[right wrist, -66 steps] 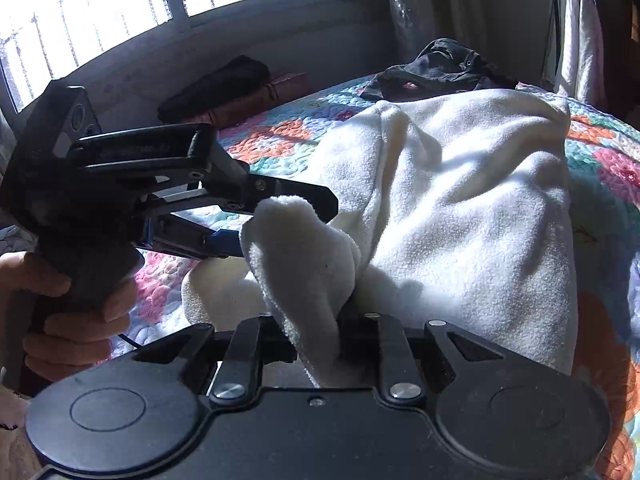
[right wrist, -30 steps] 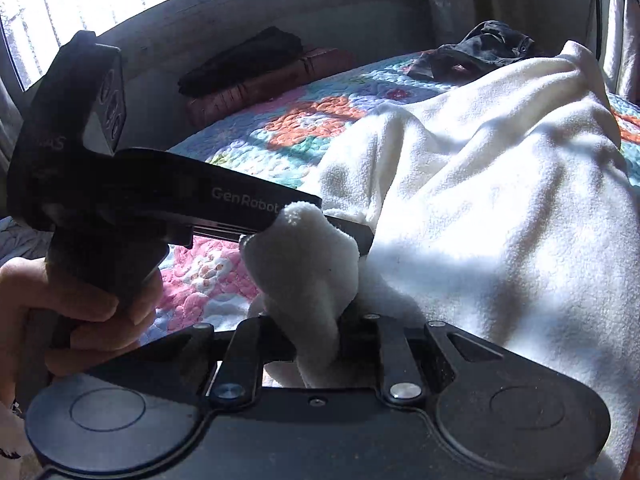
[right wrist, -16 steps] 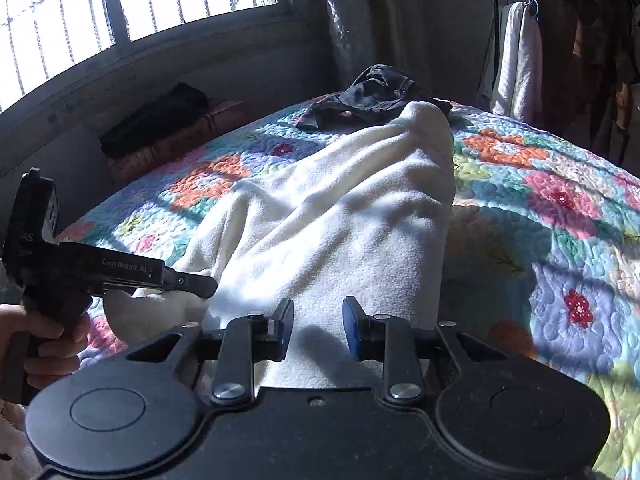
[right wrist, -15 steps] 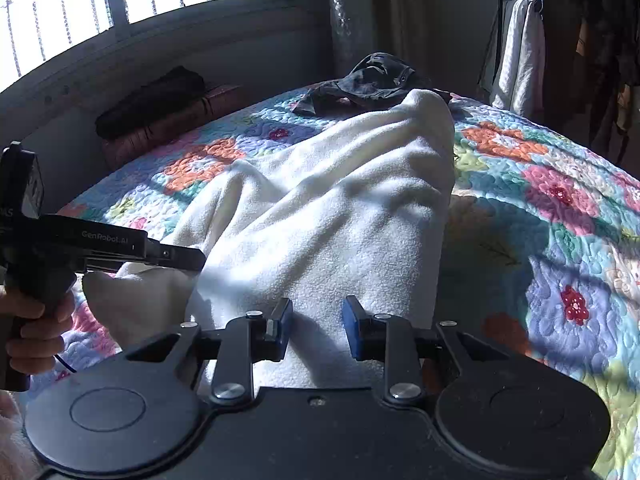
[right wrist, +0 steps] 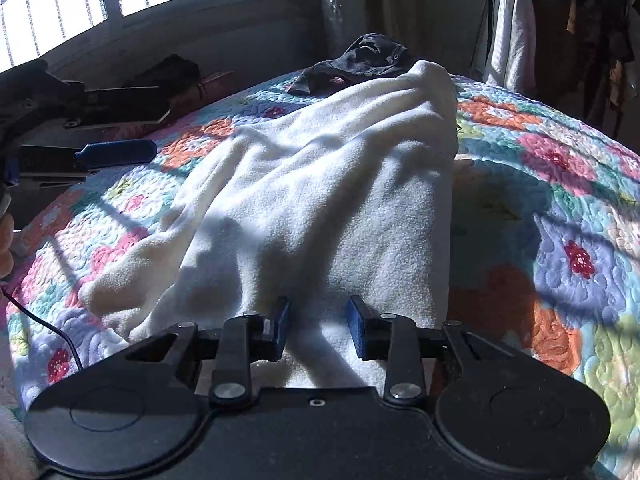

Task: Fold clothes

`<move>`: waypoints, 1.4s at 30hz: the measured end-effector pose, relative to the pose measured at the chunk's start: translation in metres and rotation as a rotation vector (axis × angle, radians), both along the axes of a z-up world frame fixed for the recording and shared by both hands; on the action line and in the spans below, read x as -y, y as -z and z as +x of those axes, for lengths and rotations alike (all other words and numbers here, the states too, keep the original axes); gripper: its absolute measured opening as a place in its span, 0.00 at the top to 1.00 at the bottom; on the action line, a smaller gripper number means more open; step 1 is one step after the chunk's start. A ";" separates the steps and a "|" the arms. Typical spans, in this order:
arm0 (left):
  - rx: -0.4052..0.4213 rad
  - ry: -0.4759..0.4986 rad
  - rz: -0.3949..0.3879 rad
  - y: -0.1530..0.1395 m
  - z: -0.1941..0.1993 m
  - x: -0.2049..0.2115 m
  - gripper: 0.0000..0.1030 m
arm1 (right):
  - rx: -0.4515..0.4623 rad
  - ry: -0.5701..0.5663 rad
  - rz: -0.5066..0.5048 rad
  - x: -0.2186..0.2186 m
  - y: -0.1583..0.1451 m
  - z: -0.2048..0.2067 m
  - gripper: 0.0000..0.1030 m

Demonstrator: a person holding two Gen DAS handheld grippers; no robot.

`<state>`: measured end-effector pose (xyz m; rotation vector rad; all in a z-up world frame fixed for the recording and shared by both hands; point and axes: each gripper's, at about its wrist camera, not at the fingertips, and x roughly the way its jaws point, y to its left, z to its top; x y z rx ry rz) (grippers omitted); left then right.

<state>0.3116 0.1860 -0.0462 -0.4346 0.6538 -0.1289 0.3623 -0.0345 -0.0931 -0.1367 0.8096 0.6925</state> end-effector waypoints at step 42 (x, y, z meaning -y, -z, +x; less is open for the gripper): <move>-0.195 0.215 0.233 -0.018 0.120 -0.009 0.41 | 0.005 -0.008 0.019 0.003 -0.065 0.113 0.54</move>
